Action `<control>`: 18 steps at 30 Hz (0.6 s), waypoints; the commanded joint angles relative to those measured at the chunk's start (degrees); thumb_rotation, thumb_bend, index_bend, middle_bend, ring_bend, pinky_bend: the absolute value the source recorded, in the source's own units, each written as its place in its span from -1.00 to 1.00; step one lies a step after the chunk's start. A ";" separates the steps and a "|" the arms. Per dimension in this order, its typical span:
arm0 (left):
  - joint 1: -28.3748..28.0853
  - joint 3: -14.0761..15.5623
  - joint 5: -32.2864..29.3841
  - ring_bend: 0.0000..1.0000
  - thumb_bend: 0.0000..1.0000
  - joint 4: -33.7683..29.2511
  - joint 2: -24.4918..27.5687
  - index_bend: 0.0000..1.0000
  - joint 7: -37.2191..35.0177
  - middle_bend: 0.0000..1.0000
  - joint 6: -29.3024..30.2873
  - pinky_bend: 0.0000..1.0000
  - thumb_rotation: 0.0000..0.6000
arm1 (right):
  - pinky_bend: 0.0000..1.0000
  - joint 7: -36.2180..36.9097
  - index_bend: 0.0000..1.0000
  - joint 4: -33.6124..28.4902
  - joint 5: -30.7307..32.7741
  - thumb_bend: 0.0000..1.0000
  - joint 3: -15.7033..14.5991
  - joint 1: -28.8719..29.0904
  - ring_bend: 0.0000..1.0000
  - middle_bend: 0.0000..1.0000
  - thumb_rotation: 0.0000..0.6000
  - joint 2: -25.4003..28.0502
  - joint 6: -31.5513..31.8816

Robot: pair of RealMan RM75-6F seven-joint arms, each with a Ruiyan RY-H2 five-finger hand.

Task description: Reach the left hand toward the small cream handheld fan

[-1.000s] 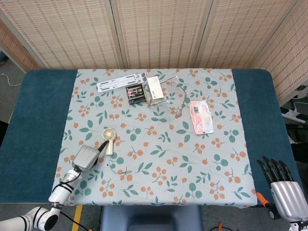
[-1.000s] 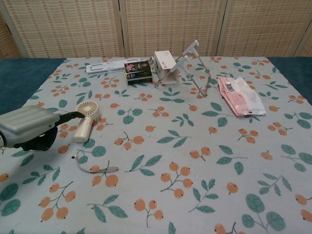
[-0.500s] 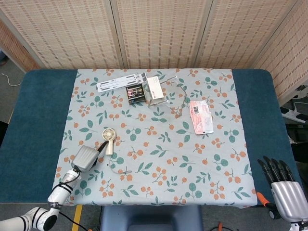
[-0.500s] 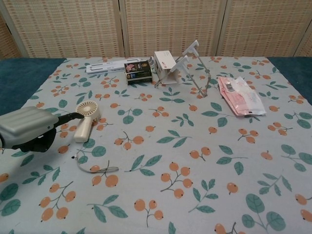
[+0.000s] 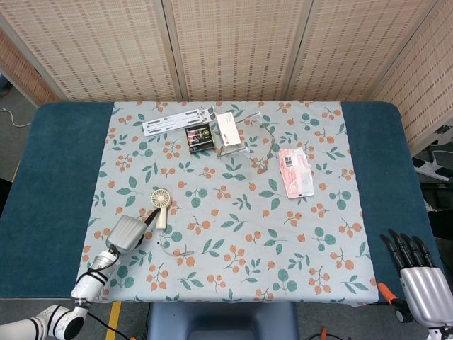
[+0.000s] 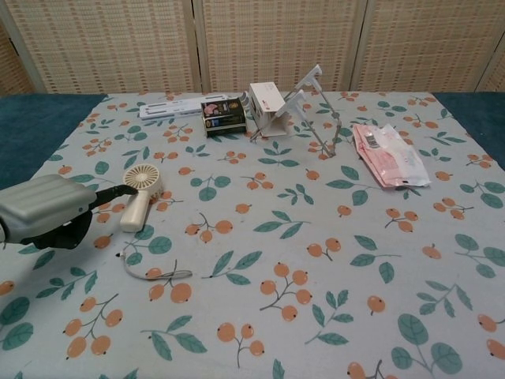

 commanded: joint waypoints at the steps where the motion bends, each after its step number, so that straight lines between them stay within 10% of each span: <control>1: -0.09 0.17 -0.07 1.00 0.79 0.24 -0.09 -0.89 0.51 1.00 -0.15 1.00 1.00 | -1.00 0.02 -1.00 0.00 0.01 -0.77 0.03 0.00 -1.00 -1.00 1.00 0.01 0.03; 11: -0.29 0.27 -0.61 1.00 0.78 -0.80 0.44 -0.88 1.42 1.00 -0.38 1.00 1.00 | -1.00 -0.03 -1.00 -0.09 -0.34 -0.77 -0.04 -0.17 -1.00 -1.00 1.00 0.03 0.34; 18: 1.85 0.39 8.72 1.00 0.68 -4.96 2.54 -1.00 -6.35 1.00 11.63 1.00 1.00 | -1.00 0.54 -1.00 -0.49 -1.51 -0.77 -0.48 -0.69 -1.00 -1.00 1.00 0.65 1.32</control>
